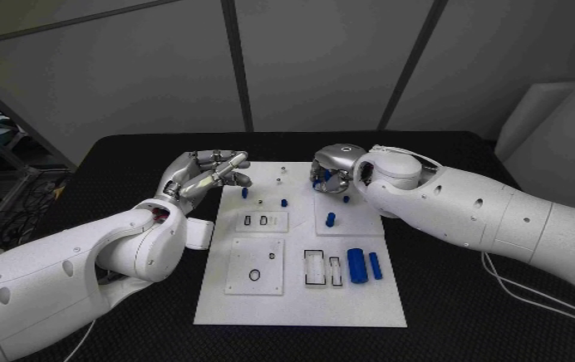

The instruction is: Assemble the parts on the task board

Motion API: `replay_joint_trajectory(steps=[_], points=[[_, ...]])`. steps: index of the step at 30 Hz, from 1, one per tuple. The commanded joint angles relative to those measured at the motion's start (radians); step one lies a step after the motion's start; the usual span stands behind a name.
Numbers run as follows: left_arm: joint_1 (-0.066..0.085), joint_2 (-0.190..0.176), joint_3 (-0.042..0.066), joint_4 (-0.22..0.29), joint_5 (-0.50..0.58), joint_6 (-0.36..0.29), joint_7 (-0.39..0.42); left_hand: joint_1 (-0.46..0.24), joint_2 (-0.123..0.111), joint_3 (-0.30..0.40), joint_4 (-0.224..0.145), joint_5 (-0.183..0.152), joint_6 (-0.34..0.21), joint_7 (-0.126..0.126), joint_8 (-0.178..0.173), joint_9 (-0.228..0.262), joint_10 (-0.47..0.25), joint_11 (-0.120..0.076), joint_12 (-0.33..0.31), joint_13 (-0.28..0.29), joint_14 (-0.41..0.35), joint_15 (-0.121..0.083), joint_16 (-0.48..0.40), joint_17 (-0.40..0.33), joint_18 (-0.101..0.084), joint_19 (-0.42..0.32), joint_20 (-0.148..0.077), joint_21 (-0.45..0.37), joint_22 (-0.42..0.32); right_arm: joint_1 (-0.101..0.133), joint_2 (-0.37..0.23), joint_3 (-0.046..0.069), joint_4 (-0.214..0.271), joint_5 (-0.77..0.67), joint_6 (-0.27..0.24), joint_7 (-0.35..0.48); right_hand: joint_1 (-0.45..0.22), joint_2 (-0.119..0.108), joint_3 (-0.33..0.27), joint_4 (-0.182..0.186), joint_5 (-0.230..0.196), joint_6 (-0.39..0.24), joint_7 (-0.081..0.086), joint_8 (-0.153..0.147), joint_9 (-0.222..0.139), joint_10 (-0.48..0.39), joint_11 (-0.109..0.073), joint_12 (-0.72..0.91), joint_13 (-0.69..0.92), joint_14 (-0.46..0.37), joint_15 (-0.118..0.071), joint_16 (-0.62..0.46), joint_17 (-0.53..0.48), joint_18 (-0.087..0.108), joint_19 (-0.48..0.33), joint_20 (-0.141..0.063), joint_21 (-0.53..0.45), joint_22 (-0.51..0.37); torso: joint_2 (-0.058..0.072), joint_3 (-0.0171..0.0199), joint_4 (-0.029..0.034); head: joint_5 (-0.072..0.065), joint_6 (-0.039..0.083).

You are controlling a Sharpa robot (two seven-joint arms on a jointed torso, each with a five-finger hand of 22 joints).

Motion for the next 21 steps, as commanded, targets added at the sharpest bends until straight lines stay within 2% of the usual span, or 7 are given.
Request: replay_joint_trajectory(steps=[1,8,14,21], points=[[0.002,0.001,0.001,0.002,-0.007,0.017,-0.004,-0.012,-0.001,0.0,0.007,-0.005,0.001,0.008,-0.004,-0.002,0.003,0.005,-0.003,-0.001,-0.001,0.005,-0.006,0.002,-0.02,0.0,0.004,0.004,0.001,0.001,0.002,0.0,-0.001,-0.008,-0.005,0.002,0.017,0.0,0.016,-0.002,-0.005,0.016,-0.001,0.007,0.002,0.012,-0.002,0.003,0.001,0.031,-0.008,0.009,0.005,-0.021,0.008,-0.001,0.009,0.007,0.0,0.0,-0.001,0.001,0.0],[0.002,0.001,0.001,0.002,-0.007,0.019,-0.005,-0.011,0.001,0.001,0.007,-0.005,0.001,0.008,-0.005,-0.002,0.002,0.006,-0.004,-0.001,-0.002,0.006,-0.006,0.003,-0.02,-0.001,0.004,0.004,0.001,0.001,-0.01,0.0,0.02,-0.013,-0.09,0.012,0.034,-0.001,0.039,-0.012,-0.003,0.038,-0.002,0.014,0.006,0.037,-0.007,0.007,0.005,0.031,-0.013,0.02,0.015,-0.024,0.015,-0.004,0.025,0.03,0.0,0.0004,-0.0013,0.003,0.001],[0.002,0.0,0.001,0.001,-0.007,0.02,-0.005,-0.011,0.001,0.001,0.007,-0.005,0.001,0.008,-0.005,-0.002,0.002,0.006,-0.004,-0.001,-0.002,0.006,-0.006,0.003,-0.02,-0.001,0.004,0.004,0.001,0.0,-0.023,0.0,0.051,-0.015,-0.183,0.006,0.038,-0.007,0.046,-0.016,0.003,0.043,-0.002,0.014,0.007,0.042,-0.007,0.005,0.006,0.031,-0.013,0.024,0.019,-0.025,0.018,-0.005,0.031,0.038,0.001,-0.0009,-0.0014,0.005,0.005],[0.002,-0.001,0.001,-0.001,-0.007,0.021,-0.005,-0.011,0.001,0.001,0.007,-0.005,0.001,0.008,-0.005,-0.002,0.002,0.006,-0.004,-0.001,-0.002,0.006,-0.006,0.003,-0.02,-0.001,0.004,0.004,0.001,0.001,-0.008,0.0,0.037,-0.021,-0.244,-0.001,0.039,-0.01,0.049,-0.018,0.005,0.044,-0.001,0.013,0.007,0.042,-0.006,0.003,0.006,0.031,-0.013,0.027,0.022,-0.026,0.019,-0.006,0.034,0.042,0.002,-0.0014,0.0004,0.008,0.014]])
